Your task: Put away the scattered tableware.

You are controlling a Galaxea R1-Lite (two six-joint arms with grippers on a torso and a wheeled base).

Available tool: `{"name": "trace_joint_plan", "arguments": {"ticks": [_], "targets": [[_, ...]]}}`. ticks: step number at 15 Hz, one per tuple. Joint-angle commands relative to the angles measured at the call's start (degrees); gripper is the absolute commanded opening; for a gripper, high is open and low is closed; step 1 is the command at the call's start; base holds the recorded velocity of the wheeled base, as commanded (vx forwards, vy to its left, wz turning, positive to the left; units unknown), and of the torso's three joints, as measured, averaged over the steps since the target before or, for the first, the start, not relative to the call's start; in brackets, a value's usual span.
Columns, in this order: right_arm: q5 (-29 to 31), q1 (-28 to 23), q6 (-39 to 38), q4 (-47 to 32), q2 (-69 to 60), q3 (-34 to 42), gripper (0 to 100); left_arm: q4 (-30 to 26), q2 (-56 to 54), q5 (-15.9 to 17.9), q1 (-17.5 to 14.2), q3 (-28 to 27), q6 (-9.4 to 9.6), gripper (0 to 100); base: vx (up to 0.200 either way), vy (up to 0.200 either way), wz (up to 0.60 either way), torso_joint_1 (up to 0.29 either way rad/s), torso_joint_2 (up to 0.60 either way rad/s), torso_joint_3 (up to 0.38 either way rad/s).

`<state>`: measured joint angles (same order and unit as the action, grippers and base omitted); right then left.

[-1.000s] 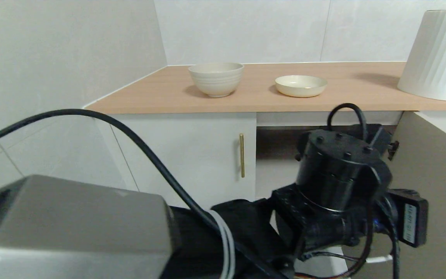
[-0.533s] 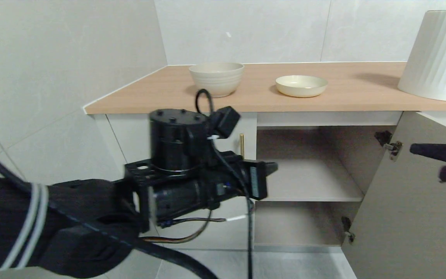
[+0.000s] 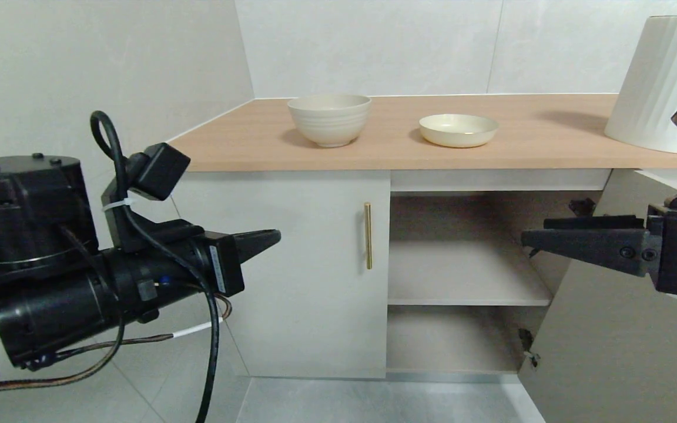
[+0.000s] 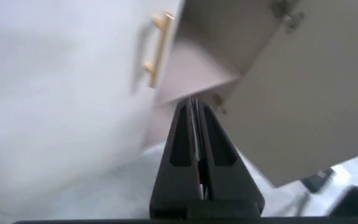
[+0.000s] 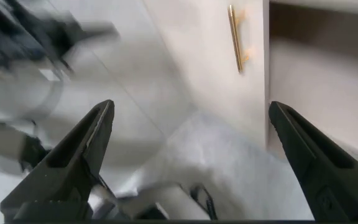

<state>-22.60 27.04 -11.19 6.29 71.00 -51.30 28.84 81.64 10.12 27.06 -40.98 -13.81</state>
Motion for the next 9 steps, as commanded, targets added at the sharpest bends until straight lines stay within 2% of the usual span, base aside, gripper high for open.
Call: {"name": "trace_joint_plan", "arguments": {"ticks": [1,6,9], "targets": [[0.72,0.03,0.64,0.04,-1.56,0.85,100,-0.1,-2.01,-0.01,-2.81,0.03,1.6,100,0.0,0.0,0.0,0.0,0.0,0.0],[1.86,0.47,0.64,-0.31,-2.44,0.32,100,-0.19,-6.76,-0.19,-3.42,-0.76,1.86,100,0.0,0.0,0.0,0.0,0.0,0.0],[2.12,0.47,0.38,-0.23,-2.62,-0.73,100,-3.35,-9.75,-0.27,-3.42,-2.35,1.95,100,0.0,0.0,0.0,0.0,0.0,0.0]]}}
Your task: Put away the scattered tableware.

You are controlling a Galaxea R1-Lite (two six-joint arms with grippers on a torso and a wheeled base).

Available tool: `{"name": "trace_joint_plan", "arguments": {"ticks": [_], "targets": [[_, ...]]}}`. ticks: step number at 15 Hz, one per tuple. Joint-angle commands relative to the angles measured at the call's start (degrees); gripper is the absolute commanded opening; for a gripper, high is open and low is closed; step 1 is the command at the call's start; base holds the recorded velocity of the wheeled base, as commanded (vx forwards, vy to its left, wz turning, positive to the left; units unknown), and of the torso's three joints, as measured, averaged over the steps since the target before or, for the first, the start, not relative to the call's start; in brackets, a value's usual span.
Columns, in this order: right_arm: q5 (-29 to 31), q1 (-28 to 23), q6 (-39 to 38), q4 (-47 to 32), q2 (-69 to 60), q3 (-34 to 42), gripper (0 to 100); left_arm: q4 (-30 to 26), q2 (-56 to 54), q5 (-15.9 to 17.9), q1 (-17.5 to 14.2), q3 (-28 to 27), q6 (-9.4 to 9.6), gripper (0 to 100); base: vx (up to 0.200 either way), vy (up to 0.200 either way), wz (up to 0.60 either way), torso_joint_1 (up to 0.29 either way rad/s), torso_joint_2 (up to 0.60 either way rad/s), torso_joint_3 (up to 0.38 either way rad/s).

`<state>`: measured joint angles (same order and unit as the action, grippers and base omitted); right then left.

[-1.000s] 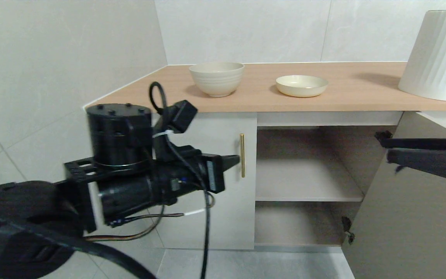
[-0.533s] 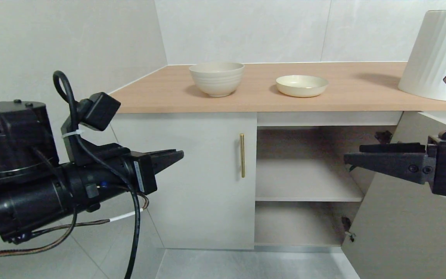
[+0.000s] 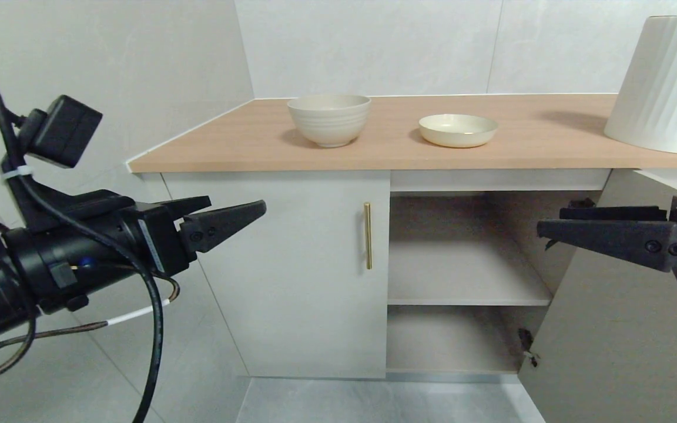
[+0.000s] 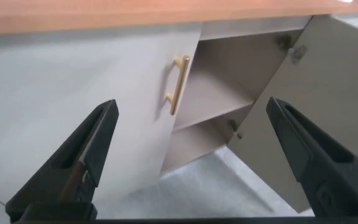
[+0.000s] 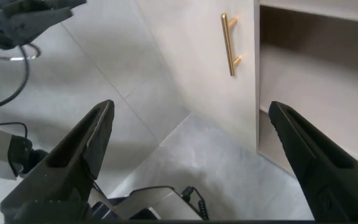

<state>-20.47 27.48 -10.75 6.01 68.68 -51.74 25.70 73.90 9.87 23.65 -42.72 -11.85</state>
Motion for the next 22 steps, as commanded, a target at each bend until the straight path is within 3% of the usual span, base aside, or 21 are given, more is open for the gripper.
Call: {"name": "trace_joint_plan", "arguments": {"ticks": [1,6,15,22], "targets": [[-0.01,0.03,-0.15,0.32,-0.3,-0.29,100,-0.74,-2.53,0.06,0.08,-0.88,-0.02,100,0.0,0.0,0.0,0.0,0.0,0.0],[-0.1,0.03,-1.03,3.83,-0.39,0.15,100,-1.0,-2.53,0.23,1.31,-0.79,-0.02,100,0.0,0.0,0.0,0.0,0.0,0.0],[-0.19,0.74,-1.11,4.45,-0.57,0.23,100,-2.41,-2.62,0.32,1.31,-0.79,0.07,100,0.2,0.0,0.0,0.005,0.0,0.0],[-0.54,0.82,-1.11,6.21,0.93,0.32,100,-2.14,-3.76,0.32,1.57,-0.53,0.16,100,0.0,0.0,0.0,0.0,0.0,0.0]]}}
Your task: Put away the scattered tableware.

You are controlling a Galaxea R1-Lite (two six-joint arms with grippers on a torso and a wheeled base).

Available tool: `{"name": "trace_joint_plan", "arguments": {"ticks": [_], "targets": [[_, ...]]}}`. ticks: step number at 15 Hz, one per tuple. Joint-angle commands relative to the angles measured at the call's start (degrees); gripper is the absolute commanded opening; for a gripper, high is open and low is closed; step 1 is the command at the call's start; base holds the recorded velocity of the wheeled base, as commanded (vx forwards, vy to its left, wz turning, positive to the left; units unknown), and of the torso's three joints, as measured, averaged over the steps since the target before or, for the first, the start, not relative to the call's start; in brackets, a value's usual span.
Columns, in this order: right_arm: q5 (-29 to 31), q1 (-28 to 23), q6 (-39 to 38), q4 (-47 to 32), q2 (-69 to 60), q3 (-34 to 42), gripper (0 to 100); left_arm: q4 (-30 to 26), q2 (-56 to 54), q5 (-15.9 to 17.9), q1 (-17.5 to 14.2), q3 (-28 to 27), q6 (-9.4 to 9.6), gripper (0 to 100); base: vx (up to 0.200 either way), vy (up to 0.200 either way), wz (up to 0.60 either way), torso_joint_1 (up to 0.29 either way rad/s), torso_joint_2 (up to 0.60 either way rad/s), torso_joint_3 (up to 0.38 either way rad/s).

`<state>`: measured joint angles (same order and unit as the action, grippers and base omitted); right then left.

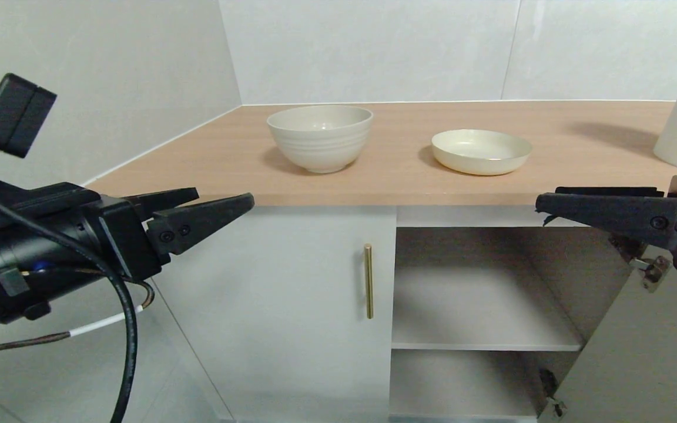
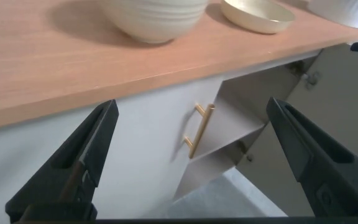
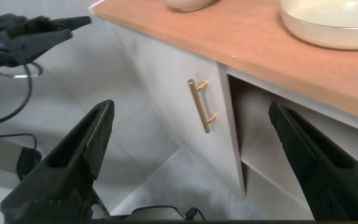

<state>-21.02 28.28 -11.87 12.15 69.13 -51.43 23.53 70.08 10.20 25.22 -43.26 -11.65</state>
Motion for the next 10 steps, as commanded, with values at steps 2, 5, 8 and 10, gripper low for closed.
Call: {"name": "trace_joint_plan", "arguments": {"ticks": [2,5,8,10], "targets": [[0.01,0.02,0.1,0.15,0.48,0.1,100,0.03,0.14,-0.01,0.0,0.02,-0.12,100,0.0,0.0,0.0,0.0,0.0,0.0],[0.01,0.02,0.1,0.15,0.3,0.19,100,0.03,0.23,-0.01,0.0,0.02,-0.12,100,0.0,0.0,0.0,0.0,0.0,0.0],[-0.08,0.02,0.18,0.15,0.12,0.54,100,-0.15,0.23,-0.01,0.0,0.02,-0.12,100,0.0,0.0,0.0,0.006,-0.14,-0.138],[-0.08,0.02,0.18,0.15,-0.05,0.54,100,-0.15,0.23,-0.01,0.0,0.02,-0.12,100,0.0,0.0,0.0,0.029,-0.18,-0.33]]}}
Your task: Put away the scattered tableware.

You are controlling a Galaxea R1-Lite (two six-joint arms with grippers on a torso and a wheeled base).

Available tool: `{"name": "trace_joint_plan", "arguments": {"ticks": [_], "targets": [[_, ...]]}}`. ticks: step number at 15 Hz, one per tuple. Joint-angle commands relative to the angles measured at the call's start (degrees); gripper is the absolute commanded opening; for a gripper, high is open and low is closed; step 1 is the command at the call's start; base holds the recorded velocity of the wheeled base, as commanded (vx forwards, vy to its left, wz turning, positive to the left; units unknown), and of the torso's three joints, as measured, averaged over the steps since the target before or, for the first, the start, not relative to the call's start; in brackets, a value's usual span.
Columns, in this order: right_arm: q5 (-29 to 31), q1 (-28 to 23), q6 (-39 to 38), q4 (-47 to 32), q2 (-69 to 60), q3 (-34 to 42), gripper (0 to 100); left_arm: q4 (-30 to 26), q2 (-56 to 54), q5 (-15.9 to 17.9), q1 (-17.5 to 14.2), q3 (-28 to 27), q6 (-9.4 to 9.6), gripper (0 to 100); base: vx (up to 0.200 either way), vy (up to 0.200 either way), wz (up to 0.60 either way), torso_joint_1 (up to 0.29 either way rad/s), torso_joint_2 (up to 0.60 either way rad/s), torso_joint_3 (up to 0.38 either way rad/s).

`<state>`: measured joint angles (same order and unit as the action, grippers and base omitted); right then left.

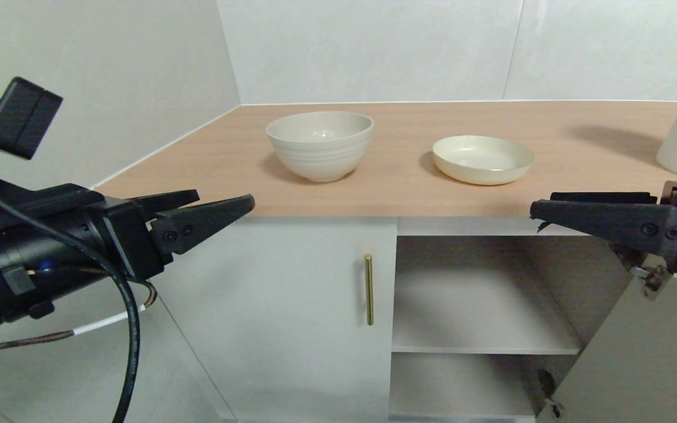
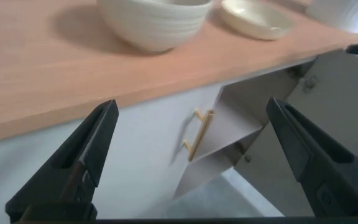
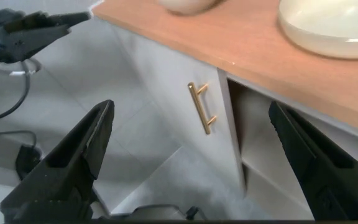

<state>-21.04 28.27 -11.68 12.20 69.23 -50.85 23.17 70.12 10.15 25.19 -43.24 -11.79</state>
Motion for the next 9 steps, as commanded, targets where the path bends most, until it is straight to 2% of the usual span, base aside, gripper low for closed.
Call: {"name": "trace_joint_plan", "arguments": {"ticks": [1,4,9], "targets": [[-0.05,0.03,0.08,0.1,-0.24,-0.04,100,0.2,0.19,0.04,0.04,0.0,0.01,100,0.0,0.0,0.0,0.09,-0.45,-0.369],[-0.05,0.03,0.16,0.1,-0.15,-0.04,100,0.12,0.46,0.04,0.04,0.17,0.01,100,0.0,0.0,0.0,0.079,-0.52,-0.346],[-0.05,0.03,0.08,0.1,0.12,-0.04,100,0.12,0.54,0.13,0.13,0.53,0.1,100,0.0,0.0,0.0,0.142,-0.46,-0.33]]}}
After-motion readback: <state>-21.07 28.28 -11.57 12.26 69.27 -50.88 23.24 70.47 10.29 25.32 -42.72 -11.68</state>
